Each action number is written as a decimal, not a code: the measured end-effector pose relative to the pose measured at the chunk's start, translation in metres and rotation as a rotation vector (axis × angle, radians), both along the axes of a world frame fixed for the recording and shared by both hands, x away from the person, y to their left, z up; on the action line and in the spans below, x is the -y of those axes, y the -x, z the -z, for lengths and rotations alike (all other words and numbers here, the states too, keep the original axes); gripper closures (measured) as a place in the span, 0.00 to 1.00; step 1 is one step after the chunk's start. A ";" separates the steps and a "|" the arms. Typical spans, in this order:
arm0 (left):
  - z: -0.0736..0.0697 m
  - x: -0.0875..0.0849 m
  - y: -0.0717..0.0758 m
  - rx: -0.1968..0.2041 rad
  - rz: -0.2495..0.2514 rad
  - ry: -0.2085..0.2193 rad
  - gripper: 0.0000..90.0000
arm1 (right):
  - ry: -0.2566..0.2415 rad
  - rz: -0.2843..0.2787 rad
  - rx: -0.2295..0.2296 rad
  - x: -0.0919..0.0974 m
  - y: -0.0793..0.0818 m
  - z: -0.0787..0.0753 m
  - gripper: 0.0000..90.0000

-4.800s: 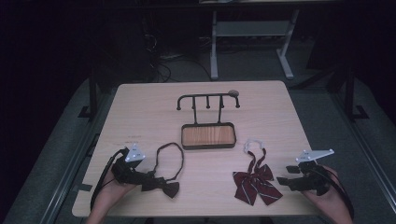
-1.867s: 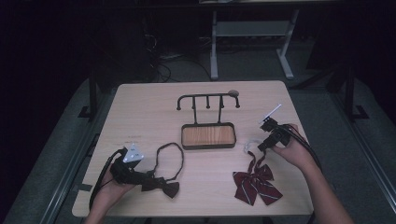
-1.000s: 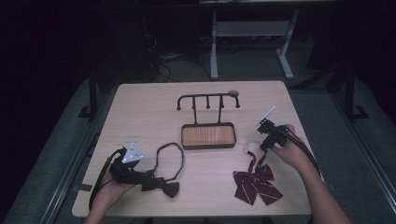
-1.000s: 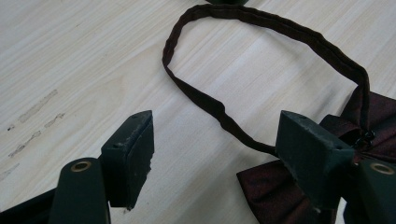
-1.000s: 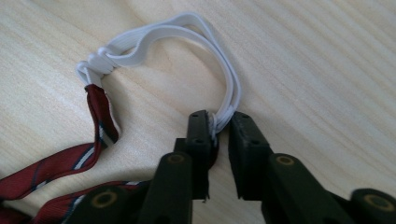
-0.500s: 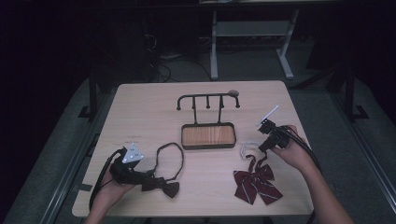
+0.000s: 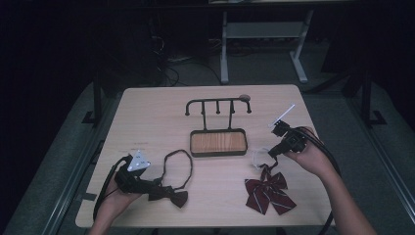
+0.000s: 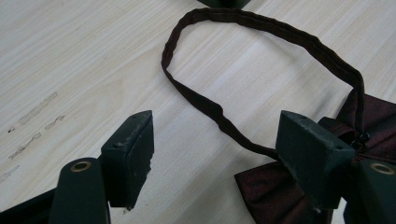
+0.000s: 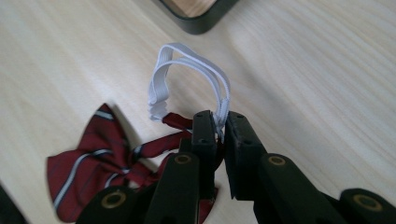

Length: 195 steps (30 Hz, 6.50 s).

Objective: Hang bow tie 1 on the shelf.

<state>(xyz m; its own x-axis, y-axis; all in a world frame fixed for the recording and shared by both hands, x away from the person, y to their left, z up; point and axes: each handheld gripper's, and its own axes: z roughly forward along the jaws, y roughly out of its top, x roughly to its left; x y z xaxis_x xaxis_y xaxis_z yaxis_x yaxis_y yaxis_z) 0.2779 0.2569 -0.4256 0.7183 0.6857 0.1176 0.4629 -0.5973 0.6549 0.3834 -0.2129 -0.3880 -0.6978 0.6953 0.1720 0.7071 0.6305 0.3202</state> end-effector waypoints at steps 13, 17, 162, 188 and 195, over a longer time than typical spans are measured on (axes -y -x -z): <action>0.000 0.001 0.000 -0.004 0.011 -0.001 0.31 | -0.029 -0.066 0.021 -0.006 0.008 -0.039 0.92; 0.001 0.001 0.000 -0.005 0.011 -0.001 0.31 | -0.030 -0.078 0.036 -0.009 0.009 -0.050 0.92; -0.002 0.003 -0.001 0.009 0.027 0.006 0.31 | -0.006 -0.003 0.118 -0.042 -0.069 -0.119 0.89; 0.000 0.006 0.000 0.002 0.033 -0.013 0.31 | -0.058 -0.024 0.072 -0.024 -0.050 -0.094 0.77; 0.000 0.006 0.000 -0.001 0.031 -0.014 0.31 | -0.066 -0.024 0.063 -0.020 -0.046 -0.086 0.72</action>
<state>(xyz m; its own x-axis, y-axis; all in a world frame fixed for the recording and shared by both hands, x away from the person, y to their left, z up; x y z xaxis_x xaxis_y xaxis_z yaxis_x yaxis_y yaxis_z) 0.2776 0.2512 -0.4258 0.7391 0.6617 0.1260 0.4452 -0.6202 0.6459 0.4289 -0.1929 -0.3017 -0.7251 0.6667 0.1726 0.6692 0.6231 0.4048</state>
